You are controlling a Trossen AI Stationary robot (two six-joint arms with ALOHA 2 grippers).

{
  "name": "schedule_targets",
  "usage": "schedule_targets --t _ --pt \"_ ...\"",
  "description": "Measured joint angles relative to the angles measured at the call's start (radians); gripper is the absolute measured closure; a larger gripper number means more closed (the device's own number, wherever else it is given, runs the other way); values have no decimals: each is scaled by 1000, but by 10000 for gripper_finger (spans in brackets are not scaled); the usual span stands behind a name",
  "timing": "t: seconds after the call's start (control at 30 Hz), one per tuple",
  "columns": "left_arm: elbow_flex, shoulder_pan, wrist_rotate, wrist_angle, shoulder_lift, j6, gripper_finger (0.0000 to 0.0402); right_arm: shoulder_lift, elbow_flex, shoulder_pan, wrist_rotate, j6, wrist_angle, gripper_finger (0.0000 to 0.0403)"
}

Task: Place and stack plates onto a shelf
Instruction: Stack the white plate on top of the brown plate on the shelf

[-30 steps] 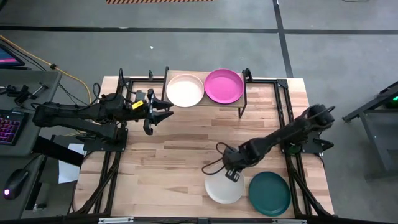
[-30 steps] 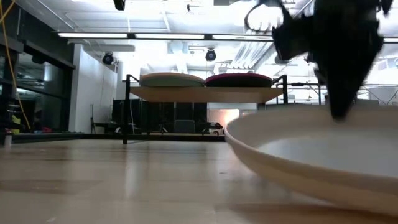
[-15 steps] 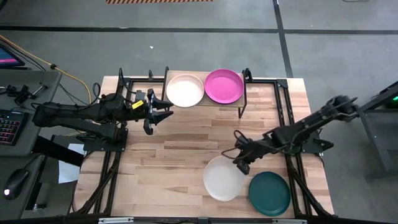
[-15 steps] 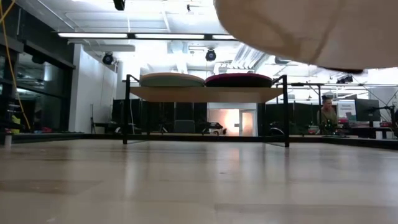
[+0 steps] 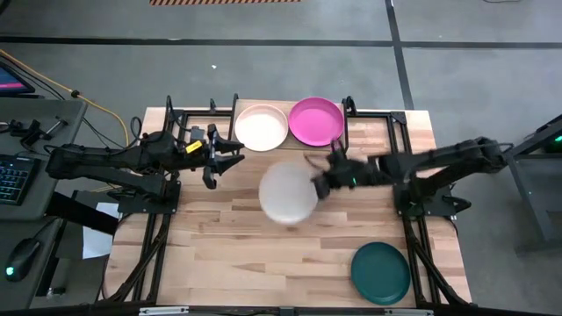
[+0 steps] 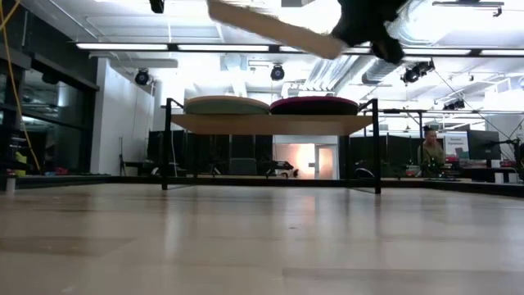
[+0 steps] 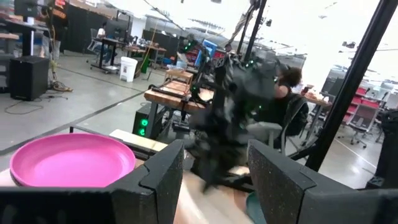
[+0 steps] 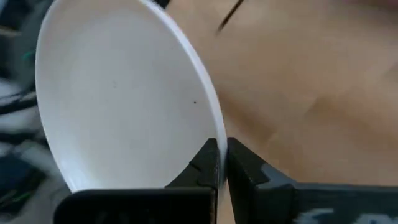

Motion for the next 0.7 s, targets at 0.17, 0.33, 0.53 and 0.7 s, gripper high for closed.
schedule_targets --t 0.17,0.33,0.53,0.7 --pt "0 -1 2 52 0 0 234 43 235 -204 106 -179 -216 403" --pt "0 0 3 108 0 0 234 139 378 -389 59 -224 -229 403" --pt "0 0 5 126 0 0 234 325 497 -465 -59 -205 -215 403" --pt "0 0 5 125 0 0 234 447 566 -496 -104 -157 -172 403"
